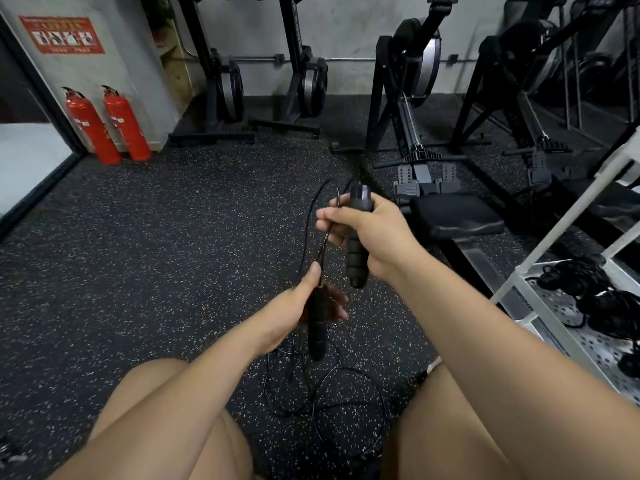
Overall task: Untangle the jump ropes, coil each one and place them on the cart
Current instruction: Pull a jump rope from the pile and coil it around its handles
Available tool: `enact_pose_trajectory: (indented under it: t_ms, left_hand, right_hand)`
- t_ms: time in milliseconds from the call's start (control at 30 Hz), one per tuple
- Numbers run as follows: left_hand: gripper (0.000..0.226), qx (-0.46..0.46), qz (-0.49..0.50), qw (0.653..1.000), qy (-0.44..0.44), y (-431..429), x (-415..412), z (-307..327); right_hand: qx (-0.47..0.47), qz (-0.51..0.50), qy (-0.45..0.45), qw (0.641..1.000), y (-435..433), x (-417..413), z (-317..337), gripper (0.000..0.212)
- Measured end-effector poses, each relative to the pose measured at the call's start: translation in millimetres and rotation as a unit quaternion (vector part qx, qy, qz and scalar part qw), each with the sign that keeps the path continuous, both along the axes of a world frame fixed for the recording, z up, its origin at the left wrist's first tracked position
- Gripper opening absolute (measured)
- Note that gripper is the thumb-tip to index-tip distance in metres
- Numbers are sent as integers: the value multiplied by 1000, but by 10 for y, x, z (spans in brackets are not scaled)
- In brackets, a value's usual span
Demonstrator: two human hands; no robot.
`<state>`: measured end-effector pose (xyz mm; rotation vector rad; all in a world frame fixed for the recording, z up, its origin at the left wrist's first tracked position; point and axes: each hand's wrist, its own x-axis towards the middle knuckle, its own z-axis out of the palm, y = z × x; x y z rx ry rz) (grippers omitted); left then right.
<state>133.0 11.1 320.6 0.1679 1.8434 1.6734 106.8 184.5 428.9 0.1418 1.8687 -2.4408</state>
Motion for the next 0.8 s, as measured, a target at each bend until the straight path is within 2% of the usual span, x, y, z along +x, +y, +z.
enact_pose_trajectory:
  t_ms: [200, 333, 533, 633, 733, 800]
  left_hand:
    - [40, -38, 16, 999, 35, 63, 75, -27]
    - [39, -41, 12, 997, 59, 70, 127, 16]
    - [44, 25, 92, 993, 63, 14, 47, 21]
    - [45, 37, 121, 991, 46, -6, 28, 9]
    - [46, 51, 157, 986, 1, 25, 33, 14]
    - [40, 64, 179, 981, -29, 50, 45, 28]
  right_hand:
    - [-3, -36, -2, 999, 165, -160, -25, 26]
    - [21, -54, -28, 998, 215, -109, -242, 16]
    - [91, -55, -74, 992, 215, 138, -619, 10]
    - [118, -59, -80, 988, 155, 316, -746, 22]
    - [190, -56, -81, 977, 63, 462, -892, 31]
    - [175, -59, -99, 978, 19, 519, -948, 26]
